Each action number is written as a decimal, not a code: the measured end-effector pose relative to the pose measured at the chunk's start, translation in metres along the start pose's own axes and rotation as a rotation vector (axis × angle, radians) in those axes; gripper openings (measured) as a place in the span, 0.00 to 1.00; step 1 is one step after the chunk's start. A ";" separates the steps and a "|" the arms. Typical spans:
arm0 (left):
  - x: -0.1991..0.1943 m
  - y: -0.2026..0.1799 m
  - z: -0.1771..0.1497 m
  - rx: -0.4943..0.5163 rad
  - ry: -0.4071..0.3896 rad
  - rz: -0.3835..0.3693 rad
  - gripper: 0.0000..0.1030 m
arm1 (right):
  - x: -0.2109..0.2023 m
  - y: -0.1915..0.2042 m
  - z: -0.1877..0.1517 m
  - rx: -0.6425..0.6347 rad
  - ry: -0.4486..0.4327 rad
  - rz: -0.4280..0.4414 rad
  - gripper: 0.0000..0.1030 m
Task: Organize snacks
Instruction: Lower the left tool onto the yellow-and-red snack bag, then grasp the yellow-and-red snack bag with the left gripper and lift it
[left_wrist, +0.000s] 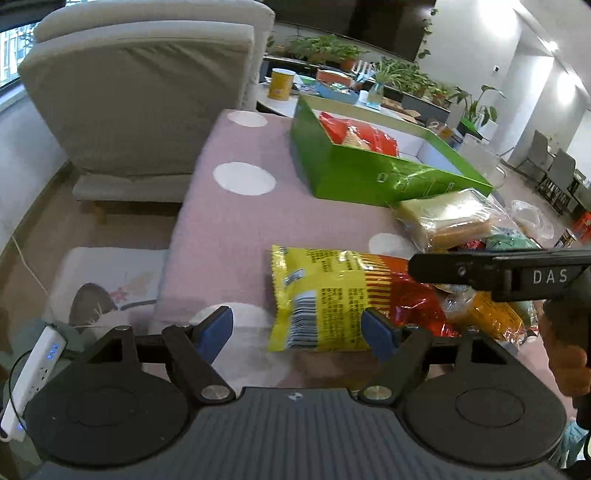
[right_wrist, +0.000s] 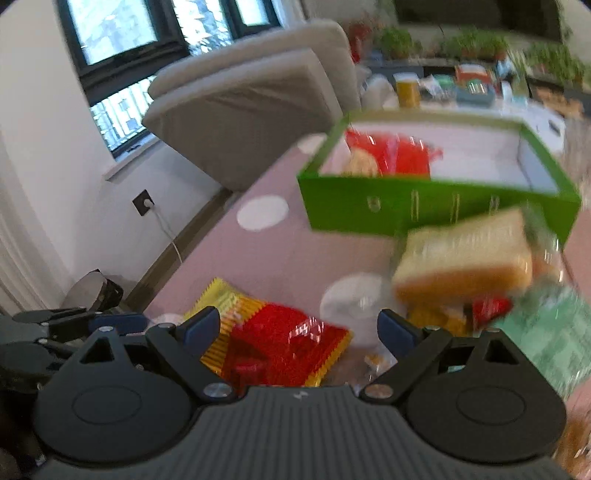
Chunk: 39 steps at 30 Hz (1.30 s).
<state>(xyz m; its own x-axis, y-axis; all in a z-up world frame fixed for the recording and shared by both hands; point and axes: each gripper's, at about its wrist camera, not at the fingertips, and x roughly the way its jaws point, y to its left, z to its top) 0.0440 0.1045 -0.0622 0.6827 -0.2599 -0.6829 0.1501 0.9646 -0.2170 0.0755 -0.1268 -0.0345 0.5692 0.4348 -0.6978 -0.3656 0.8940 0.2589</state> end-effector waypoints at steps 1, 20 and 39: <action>0.002 -0.001 0.000 0.001 0.001 0.001 0.72 | 0.000 -0.001 -0.001 0.010 0.012 -0.006 0.65; 0.017 0.004 0.008 -0.064 0.032 -0.050 0.71 | 0.005 0.000 0.001 0.057 0.060 0.031 0.65; -0.001 -0.026 0.027 0.018 -0.045 -0.074 0.59 | -0.006 0.009 0.020 0.045 -0.003 0.079 0.57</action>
<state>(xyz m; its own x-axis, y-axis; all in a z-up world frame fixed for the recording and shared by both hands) 0.0587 0.0810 -0.0369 0.7008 -0.3286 -0.6332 0.2137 0.9435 -0.2531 0.0839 -0.1194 -0.0145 0.5420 0.5041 -0.6724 -0.3759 0.8610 0.3425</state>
